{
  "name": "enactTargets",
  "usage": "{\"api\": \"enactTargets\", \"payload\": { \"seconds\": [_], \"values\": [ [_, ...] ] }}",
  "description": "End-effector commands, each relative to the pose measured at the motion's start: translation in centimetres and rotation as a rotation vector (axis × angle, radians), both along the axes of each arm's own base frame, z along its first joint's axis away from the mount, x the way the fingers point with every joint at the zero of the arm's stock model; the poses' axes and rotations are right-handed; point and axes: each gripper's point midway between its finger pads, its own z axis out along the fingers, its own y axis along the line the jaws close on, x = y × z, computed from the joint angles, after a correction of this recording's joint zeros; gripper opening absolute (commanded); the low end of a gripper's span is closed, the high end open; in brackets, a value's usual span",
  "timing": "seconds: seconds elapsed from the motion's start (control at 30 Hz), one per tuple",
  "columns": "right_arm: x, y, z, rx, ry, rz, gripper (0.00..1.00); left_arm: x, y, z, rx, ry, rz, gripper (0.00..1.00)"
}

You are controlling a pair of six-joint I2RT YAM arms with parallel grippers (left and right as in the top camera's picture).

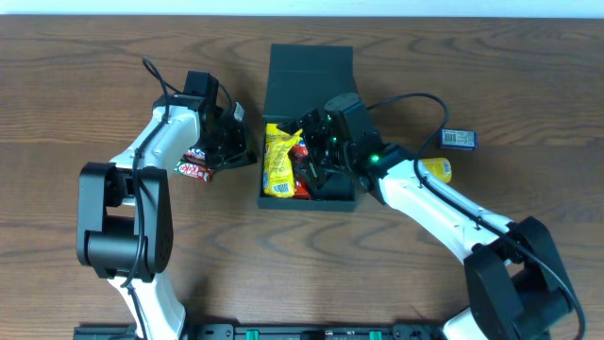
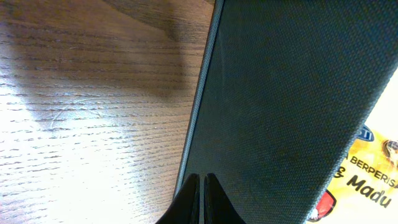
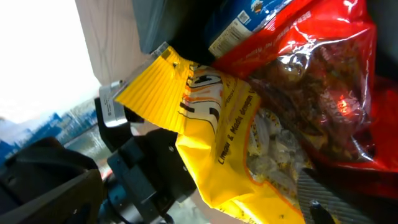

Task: Pack container
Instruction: 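Push the yellow bag down into the box with the right gripper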

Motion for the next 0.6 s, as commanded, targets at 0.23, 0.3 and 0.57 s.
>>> {"api": "enactTargets", "payload": {
  "seconds": [0.23,0.3,0.57],
  "values": [
    [-0.3,-3.7,-0.8,-0.124,-0.102,0.178,0.99,-0.2,-0.1,-0.2,-0.010,0.009,0.001,0.06],
    [0.0,-4.1,0.1,-0.134,-0.162,0.205,0.89,-0.1,0.1,-0.3,0.003,0.009,0.003,0.06],
    [0.5,-3.7,8.0,-0.135,-0.550,0.321,0.02,-0.1,0.2,-0.3,0.009,0.009,0.004,0.06]
  ]
}}
